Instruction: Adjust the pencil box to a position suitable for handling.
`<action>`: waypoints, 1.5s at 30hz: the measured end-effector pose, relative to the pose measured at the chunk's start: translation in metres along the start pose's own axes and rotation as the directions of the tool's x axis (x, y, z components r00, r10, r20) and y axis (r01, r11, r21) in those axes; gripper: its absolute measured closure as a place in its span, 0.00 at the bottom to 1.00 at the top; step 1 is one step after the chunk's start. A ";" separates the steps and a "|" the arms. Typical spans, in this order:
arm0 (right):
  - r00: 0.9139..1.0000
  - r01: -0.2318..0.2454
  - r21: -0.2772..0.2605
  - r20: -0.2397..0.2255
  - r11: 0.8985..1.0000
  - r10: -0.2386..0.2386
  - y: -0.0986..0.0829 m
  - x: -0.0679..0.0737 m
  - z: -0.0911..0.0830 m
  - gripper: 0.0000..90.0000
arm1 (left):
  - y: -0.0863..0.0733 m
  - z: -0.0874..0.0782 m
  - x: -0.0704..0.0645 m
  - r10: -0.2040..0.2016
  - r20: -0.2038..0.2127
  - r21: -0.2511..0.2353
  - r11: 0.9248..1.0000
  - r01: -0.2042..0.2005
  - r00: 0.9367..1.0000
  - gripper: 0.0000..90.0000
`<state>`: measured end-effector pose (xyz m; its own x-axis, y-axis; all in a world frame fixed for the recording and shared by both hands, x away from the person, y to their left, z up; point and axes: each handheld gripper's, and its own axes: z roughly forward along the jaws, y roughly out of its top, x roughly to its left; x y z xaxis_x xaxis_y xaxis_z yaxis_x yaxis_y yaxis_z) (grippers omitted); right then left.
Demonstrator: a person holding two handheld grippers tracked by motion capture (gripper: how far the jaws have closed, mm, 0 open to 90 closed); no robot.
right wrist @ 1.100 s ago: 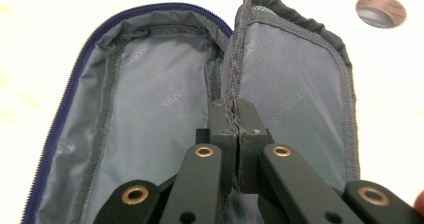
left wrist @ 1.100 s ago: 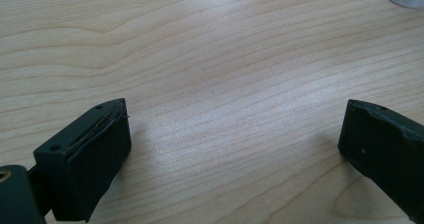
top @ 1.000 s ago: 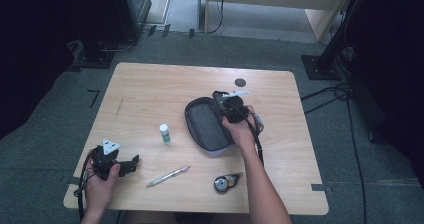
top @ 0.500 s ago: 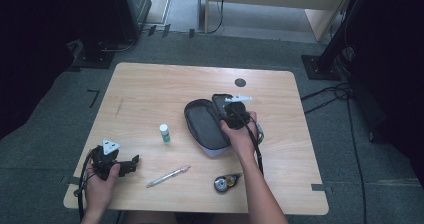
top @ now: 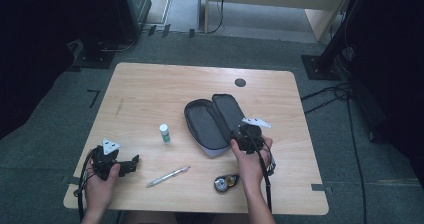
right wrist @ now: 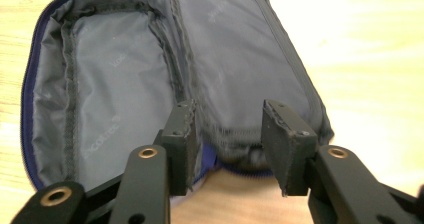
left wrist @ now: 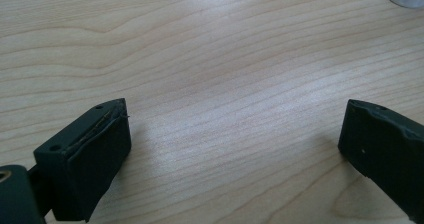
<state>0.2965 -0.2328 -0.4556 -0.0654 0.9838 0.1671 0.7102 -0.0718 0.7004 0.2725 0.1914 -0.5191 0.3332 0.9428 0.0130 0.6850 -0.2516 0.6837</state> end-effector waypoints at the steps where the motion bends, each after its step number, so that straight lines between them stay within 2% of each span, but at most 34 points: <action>1: 1.000 0.000 0.000 0.000 1.000 0.000 0.000 0.000 0.000 0.63 | 0.000 0.000 0.000 0.000 0.000 0.000 1.000 0.000 1.000 0.01; 3: 0.999 -0.051 -0.003 -0.006 0.999 0.051 -0.006 0.000 -0.003 0.60 | 0.000 0.000 0.000 0.000 0.000 0.000 1.000 0.000 1.000 0.01; 4: 0.993 -0.119 0.008 -0.010 0.993 0.119 -0.012 -0.001 -0.003 0.56 | 0.000 0.000 0.000 0.000 0.000 0.000 1.000 0.000 1.000 0.01; 5: 0.990 -0.142 0.010 -0.009 0.990 0.142 -0.015 -0.001 -0.003 0.55 | 0.000 0.000 0.000 0.000 0.000 0.000 1.000 0.000 1.000 0.01; 6: 0.990 -0.142 0.010 -0.009 0.990 0.142 -0.015 -0.001 -0.003 0.55 | 0.000 0.000 0.000 0.000 0.000 0.000 1.000 0.000 1.000 0.01; 7: 0.982 -0.186 0.014 -0.003 0.982 0.186 -0.019 -0.001 -0.002 0.50 | 0.000 0.000 0.000 0.000 0.000 0.000 1.000 0.000 1.000 0.01; 8: 0.982 -0.186 0.014 -0.003 0.982 0.186 -0.019 -0.001 -0.002 0.50 | 0.000 0.000 0.000 0.000 0.000 0.000 1.000 0.000 1.000 0.01; 10: 0.973 -0.229 0.015 0.021 0.973 0.229 -0.023 -0.001 0.000 0.43 | 0.000 0.000 0.000 -0.001 0.000 -0.001 1.000 0.001 1.000 0.01; 11: 0.964 -0.265 0.020 0.036 0.964 0.264 -0.026 0.000 0.004 0.38 | 0.000 0.000 0.000 0.000 0.000 0.000 1.000 0.000 1.000 0.01; 12: 0.964 -0.265 0.020 0.036 0.964 0.264 -0.026 0.000 0.004 0.38 | 0.000 0.000 0.000 0.000 0.000 0.000 1.000 0.000 1.000 0.01; 14: 0.955 -0.296 0.023 0.026 0.955 0.296 -0.028 0.000 0.007 0.36 | 0.000 0.000 0.000 -0.001 0.001 0.000 1.000 0.001 1.000 0.01; 15: 0.946 -0.324 0.031 0.024 0.946 0.323 -0.029 0.002 0.010 0.33 | 0.000 0.000 0.000 0.000 0.001 0.000 1.000 0.000 1.000 0.01; 16: 0.946 -0.325 0.029 0.024 0.945 0.325 -0.029 0.003 0.011 0.32 | 0.000 0.000 0.000 -0.001 0.001 0.000 1.000 0.001 1.000 0.01; 20: 0.932 -0.363 0.060 0.019 0.930 0.363 -0.030 0.005 0.020 0.28 | 0.000 0.000 0.000 -0.001 0.001 -0.001 1.000 0.001 1.000 0.01; 21: 0.929 -0.371 0.063 0.022 0.926 0.370 -0.030 0.005 0.021 0.29 | 0.000 0.000 0.000 0.000 0.001 0.000 1.000 0.000 1.000 0.01; 22: 0.929 -0.369 0.064 0.018 0.927 0.369 -0.030 0.005 0.022 0.30 | 0.000 0.000 0.000 -0.001 0.001 0.000 1.000 0.001 1.000 0.01; 23: 0.924 -0.383 0.071 0.015 0.921 0.383 -0.030 0.005 0.024 0.32 | 0.000 0.000 0.000 -0.001 0.001 -0.001 1.000 0.001 1.000 0.01; 25: 0.921 -0.389 0.085 0.016 0.917 0.389 -0.029 0.005 0.029 0.35 | 0.000 0.000 0.000 -0.001 0.001 0.000 1.000 0.001 1.000 0.01; 26: 0.919 -0.394 0.092 0.016 0.915 0.394 -0.029 0.005 0.031 0.39 | 0.000 0.000 0.000 -0.001 0.001 0.000 1.000 0.001 1.000 0.01; 28: 0.928 -0.373 0.091 0.014 0.923 0.373 -0.029 0.005 0.035 0.51 | 0.000 0.000 0.000 -0.001 0.001 -0.001 1.000 0.001 1.000 0.01; 29: 0.928 -0.373 0.091 0.014 0.923 0.373 -0.029 0.005 0.035 0.51 | 0.000 0.000 0.000 -0.001 0.001 -0.001 1.000 0.001 1.000 0.01; 31: 0.928 -0.372 0.082 0.023 0.925 0.371 -0.028 0.003 0.037 0.60 | 0.000 0.000 0.000 -0.001 0.001 0.000 1.000 0.001 1.000 0.01; 33: 0.931 -0.366 0.059 0.022 0.929 0.365 -0.026 -0.003 0.037 0.79 | 0.000 0.000 0.000 -0.001 0.001 0.000 1.000 0.001 1.000 0.01; 34: 0.941 -0.337 0.052 0.019 0.940 0.337 -0.024 -0.005 0.037 0.87 | 0.000 0.000 0.000 -0.002 0.001 -0.001 1.000 0.002 1.000 0.01; 35: 0.952 -0.305 0.050 0.015 0.951 0.305 -0.023 -0.007 0.037 0.88 | 0.000 0.000 0.000 -0.002 0.001 -0.001 1.000 0.002 1.000 0.01; 36: 0.952 -0.305 0.050 0.015 0.951 0.305 -0.023 -0.007 0.037 0.88 | 0.000 0.000 0.000 0.000 0.000 -0.001 1.000 0.000 1.000 0.01; 39: 0.970 -0.243 0.058 -0.013 0.968 0.244 -0.016 -0.014 0.037 0.90 | 0.000 0.000 0.000 -0.001 0.001 -0.001 1.000 0.001 1.000 0.01; 40: 0.979 -0.200 0.045 -0.026 0.979 0.202 -0.010 -0.018 0.036 0.90 | 0.000 0.000 0.000 -0.001 0.001 -0.001 1.000 0.001 1.000 0.01; 41: 0.979 -0.200 0.045 -0.026 0.979 0.202 -0.010 -0.018 0.036 0.90 | 0.000 0.000 0.000 -0.001 0.001 -0.001 1.000 0.001 1.000 0.01; 42: 0.989 -0.144 0.034 -0.038 0.989 0.145 -0.004 -0.021 0.034 0.90 | 0.000 0.000 0.000 -0.002 0.001 -0.001 1.000 0.002 1.000 0.01; 44: 0.995 -0.064 0.032 -0.073 0.997 0.066 0.003 -0.024 0.034 0.90 | 0.000 0.000 0.000 0.000 0.000 -0.001 1.000 0.000 1.000 0.01; 45: 0.995 -0.064 0.032 -0.073 0.997 0.066 0.003 -0.024 0.034 0.90 | 0.000 0.000 0.000 0.000 0.000 -0.001 1.000 0.000 1.000 0.01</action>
<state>0.3242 -0.2507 -0.4814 -0.0692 0.9623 0.2632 0.7348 -0.1293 0.6659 0.2726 0.1915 -0.5191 0.3331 0.9428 0.0124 0.6848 -0.2510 0.6841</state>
